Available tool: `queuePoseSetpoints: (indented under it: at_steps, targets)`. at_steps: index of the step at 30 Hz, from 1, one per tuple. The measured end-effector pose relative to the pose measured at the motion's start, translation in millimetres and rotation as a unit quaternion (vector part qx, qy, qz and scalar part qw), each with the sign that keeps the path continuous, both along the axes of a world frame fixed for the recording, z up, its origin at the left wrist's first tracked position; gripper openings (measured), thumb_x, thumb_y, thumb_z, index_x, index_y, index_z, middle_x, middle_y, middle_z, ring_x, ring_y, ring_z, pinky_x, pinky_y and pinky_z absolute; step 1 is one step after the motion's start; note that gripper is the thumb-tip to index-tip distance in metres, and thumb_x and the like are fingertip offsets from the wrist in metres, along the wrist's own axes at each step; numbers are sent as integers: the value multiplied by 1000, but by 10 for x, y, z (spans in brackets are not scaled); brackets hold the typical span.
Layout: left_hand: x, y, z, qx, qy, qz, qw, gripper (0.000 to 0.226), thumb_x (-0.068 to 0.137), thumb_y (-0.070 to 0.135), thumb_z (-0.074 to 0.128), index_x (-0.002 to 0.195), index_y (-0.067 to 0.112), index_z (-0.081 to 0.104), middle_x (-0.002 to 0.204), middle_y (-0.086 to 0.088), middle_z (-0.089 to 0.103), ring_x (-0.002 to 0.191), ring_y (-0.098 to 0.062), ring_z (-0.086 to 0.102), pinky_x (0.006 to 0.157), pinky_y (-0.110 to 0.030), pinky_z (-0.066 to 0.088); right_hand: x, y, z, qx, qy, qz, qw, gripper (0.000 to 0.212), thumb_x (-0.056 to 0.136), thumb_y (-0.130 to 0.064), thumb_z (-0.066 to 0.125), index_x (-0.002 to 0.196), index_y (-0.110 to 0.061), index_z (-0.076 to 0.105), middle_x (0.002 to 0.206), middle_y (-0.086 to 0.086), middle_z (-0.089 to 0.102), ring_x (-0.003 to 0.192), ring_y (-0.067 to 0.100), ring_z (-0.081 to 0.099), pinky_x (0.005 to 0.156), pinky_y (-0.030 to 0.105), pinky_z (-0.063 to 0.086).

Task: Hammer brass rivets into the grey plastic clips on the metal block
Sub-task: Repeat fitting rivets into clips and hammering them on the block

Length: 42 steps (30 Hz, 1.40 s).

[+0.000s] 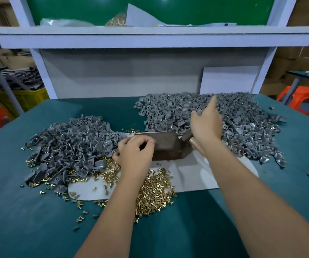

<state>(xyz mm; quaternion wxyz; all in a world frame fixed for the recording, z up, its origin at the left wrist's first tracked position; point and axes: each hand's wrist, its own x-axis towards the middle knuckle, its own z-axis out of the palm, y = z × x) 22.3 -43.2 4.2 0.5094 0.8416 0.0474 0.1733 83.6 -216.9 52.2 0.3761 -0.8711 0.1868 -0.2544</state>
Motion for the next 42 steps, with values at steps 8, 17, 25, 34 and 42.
queuePoseSetpoints:
  at_steps: [8,17,25,34,42]
  targets:
    - [19,61,18,-69,-17,-43,997,29,95,14,52,104,37,66,105,20,61,118,-10,47,104,-37,39,-635,749,-427,-137,-141,156,968,52,89,-20,54,139,-24,39,123,-5,52,114,13,43,99,33,37]
    - [-35,565,71,178,21,117,977,69,77,-5,54,140,24,50,140,-1,55,131,-29,43,107,-50,37,-942,805,-485,-213,-66,342,913,26,87,-11,49,104,-15,69,101,1,65,101,19,54,78,34,48]
    - [-40,514,17,286,94,103,948,28,87,18,54,106,31,70,109,0,65,117,-27,50,98,-43,26,-912,902,-546,-288,-6,373,882,24,90,-26,51,99,-14,70,94,3,59,96,23,50,74,34,44]
    - [15,505,5,231,17,135,963,27,94,23,54,114,32,70,114,4,69,126,-25,39,98,-41,22,-926,947,-504,-267,9,405,875,14,85,-29,58,84,-16,62,82,-4,46,94,22,47,68,31,35]
    - [-4,412,78,48,-106,53,992,25,95,16,60,117,20,70,98,5,68,116,-21,54,100,-42,43,-933,929,-496,-306,-9,403,862,8,91,-16,52,86,-9,54,91,7,54,95,27,49,73,37,39]
